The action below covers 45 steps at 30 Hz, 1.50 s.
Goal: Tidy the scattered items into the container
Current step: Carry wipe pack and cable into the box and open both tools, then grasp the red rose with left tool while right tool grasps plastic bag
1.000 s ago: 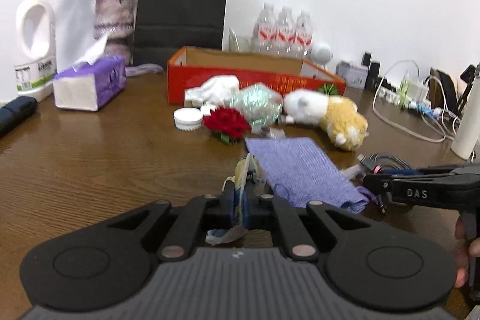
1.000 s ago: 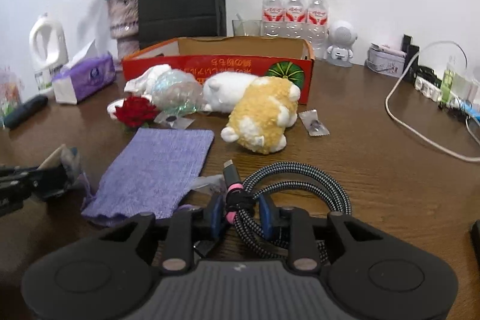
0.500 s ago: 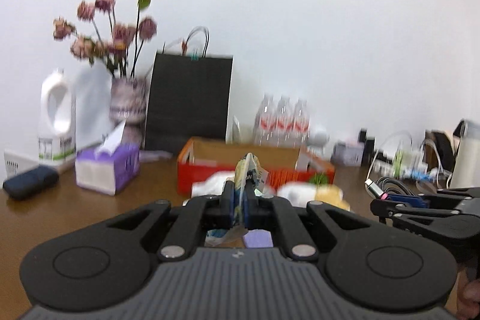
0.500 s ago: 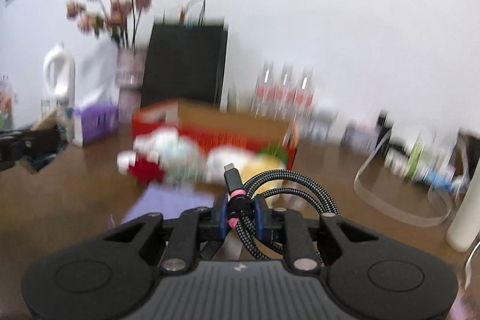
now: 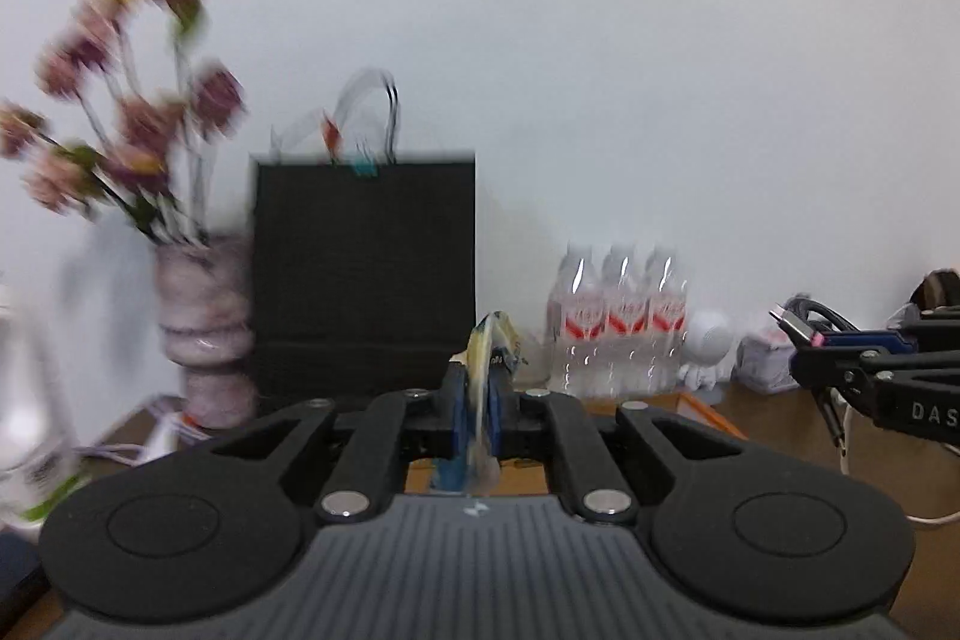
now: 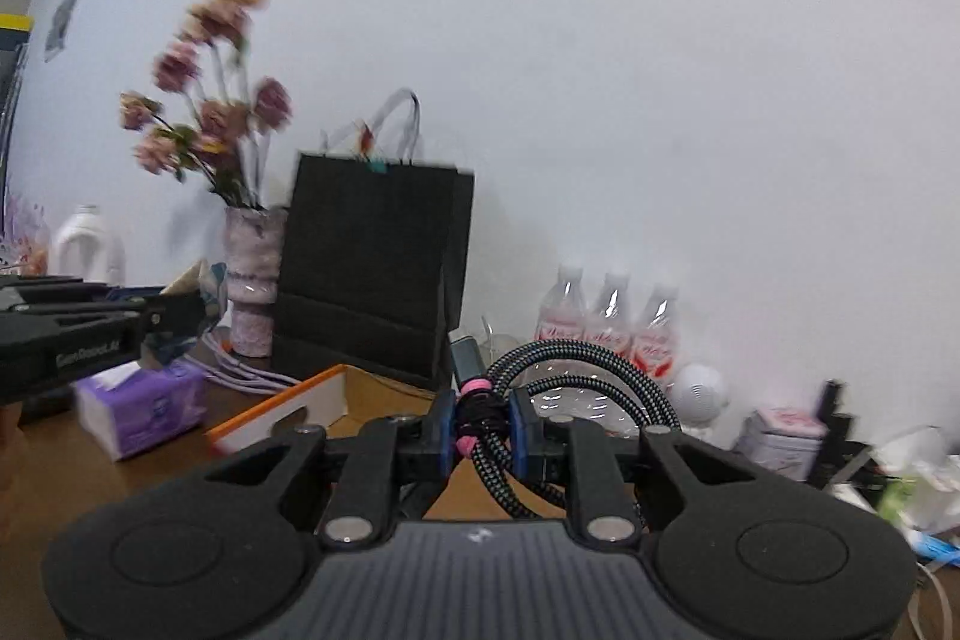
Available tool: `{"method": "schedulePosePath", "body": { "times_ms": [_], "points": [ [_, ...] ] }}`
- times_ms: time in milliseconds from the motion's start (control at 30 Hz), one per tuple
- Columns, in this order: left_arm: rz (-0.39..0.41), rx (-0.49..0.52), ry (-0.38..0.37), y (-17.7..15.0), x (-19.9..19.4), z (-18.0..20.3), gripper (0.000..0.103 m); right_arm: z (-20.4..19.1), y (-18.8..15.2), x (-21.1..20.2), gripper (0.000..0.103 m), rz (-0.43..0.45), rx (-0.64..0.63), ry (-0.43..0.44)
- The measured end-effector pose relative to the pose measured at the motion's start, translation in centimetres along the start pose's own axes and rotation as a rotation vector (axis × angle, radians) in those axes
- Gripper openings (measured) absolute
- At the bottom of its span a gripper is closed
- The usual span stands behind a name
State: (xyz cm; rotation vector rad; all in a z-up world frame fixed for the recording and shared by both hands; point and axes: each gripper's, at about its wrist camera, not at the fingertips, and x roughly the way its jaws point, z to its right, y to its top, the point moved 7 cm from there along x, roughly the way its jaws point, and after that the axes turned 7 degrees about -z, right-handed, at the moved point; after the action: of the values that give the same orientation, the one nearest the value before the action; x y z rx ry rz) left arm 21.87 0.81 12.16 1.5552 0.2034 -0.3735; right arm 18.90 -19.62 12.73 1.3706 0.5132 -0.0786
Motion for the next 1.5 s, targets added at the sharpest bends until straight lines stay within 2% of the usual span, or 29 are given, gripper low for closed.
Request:
{"method": "schedulePosePath", "body": {
  "times_ms": [100, 200, 267, 400, 467, 500, 567, 667, 700, 733, 767, 800, 833, 900, 933, 967, 1033, 1100, 1233, 1300, 1333, 1367, 1400, 1433, 1500],
  "points": [
    [-0.084, -0.059, -0.051, 0.9, 7.4, -0.7, 0.008, 1.6, 2.0, 7.8, 0.017, -0.116, -0.007, 0.019],
    [-0.249, -0.137, -0.041, -0.6, 14.1, -2.2, 0.007, 2.5, 1.9, 15.6, 0.017, -0.275, 0.007, 0.038],
    [-0.315, -0.166, -0.002, -1.7, 16.8, -3.1, 0.007, 3.1, 1.0, 19.3, 0.017, -0.359, 0.038, 0.052],
    [-0.412, -0.135, 0.045, -2.7, 19.3, -3.4, 0.010, 3.3, -1.6, 24.0, 0.017, -0.486, 0.047, 0.059],
    [-0.448, -0.087, 0.056, -3.1, 20.0, -3.1, 0.026, 3.6, -2.6, 25.6, 0.017, -0.538, 0.054, 0.084],
    [-0.460, -0.063, 0.064, -3.4, 20.2, -2.9, 0.027, 3.5, -3.2, 26.3, 0.018, -0.572, 0.060, 0.094],
    [-0.487, -0.046, 0.078, -3.9, 20.2, -2.7, 0.028, 3.8, -3.9, 27.3, 0.027, -0.634, 0.092, 0.095],
    [-0.525, -0.084, 0.076, -3.7, 19.7, -2.8, 0.031, 4.3, -3.3, 27.1, 0.048, -0.617, 0.113, 0.081],
    [-0.528, -0.092, 0.081, -3.4, 19.5, -2.9, 0.033, 4.5, -2.8, 26.6, 0.059, -0.605, 0.128, 0.078],
    [-0.531, -0.095, 0.090, -3.0, 19.1, -3.0, 0.040, 4.8, -2.1, 25.9, 0.069, -0.590, 0.144, 0.077],
    [-0.540, -0.097, 0.101, -2.6, 18.8, -3.2, 0.046, 5.2, -1.5, 25.4, 0.073, -0.579, 0.155, 0.075],
    [-0.556, -0.098, 0.112, -2.4, 18.4, -3.3, 0.060, 5.5, -0.9, 24.8, 0.076, -0.572, 0.163, 0.071],
    [-0.582, -0.095, 0.123, -2.3, 18.1, -3.4, 0.079, 5.8, -0.3, 24.1, 0.076, -0.571, 0.171, 0.068],
    [-0.633, -0.060, 0.144, -2.4, 17.3, -3.2, 0.090, 6.4, 0.5, 22.9, 0.077, -0.584, 0.191, 0.060],
    [-0.636, -0.033, 0.162, -2.5, 16.6, -3.2, 0.093, 6.6, 0.8, 22.1, 0.080, -0.597, 0.203, 0.050],
    [-0.633, -0.015, 0.177, -2.6, 16.0, -3.1, 0.101, 6.7, 0.9, 21.3, 0.081, -0.611, 0.212, 0.037],
    [-0.637, -0.026, 0.176, -2.9, 14.7, -3.1, 0.103, 6.7, 0.5, 19.9, 0.088, -0.653, 0.220, -0.003],
    [-0.668, -0.086, 0.156, -3.4, 13.4, -3.4, 0.103, 6.4, -0.2, 18.7, 0.088, -0.688, 0.226, -0.026],
    [-0.717, -0.163, 0.092, -4.0, 10.9, -3.4, 0.103, 4.9, -1.5, 16.4, 0.088, -0.713, 0.236, -0.012],
    [-0.712, -0.169, 0.095, -4.0, 9.4, -3.5, 0.103, 4.1, -1.5, 14.9, 0.088, -0.678, 0.227, -0.018],
    [-0.689, -0.169, 0.111, -3.8, 8.4, -3.7, 0.103, 3.7, -1.2, 13.7, 0.088, -0.624, 0.217, -0.027],
    [-0.630, -0.163, 0.126, -3.4, 7.0, -3.7, 0.103, 3.4, -0.9, 12.4, 0.088, -0.552, 0.205, -0.040],
    [-0.522, -0.150, 0.129, -3.0, 5.2, -3.6, 0.103, 3.1, -0.6, 11.0, 0.088, -0.457, 0.190, -0.066],
    [-0.376, -0.137, 0.122, -2.7, 3.0, -3.4, 0.103, 2.8, -0.5, 8.9, 0.091, -0.323, 0.174, -0.122],
    [-0.084, -0.120, 0.110, -3.3, -1.6, -2.7, 0.103, 2.1, -1.3, 4.9, 0.098, -0.109, 0.144, -0.212]
  ]
}}
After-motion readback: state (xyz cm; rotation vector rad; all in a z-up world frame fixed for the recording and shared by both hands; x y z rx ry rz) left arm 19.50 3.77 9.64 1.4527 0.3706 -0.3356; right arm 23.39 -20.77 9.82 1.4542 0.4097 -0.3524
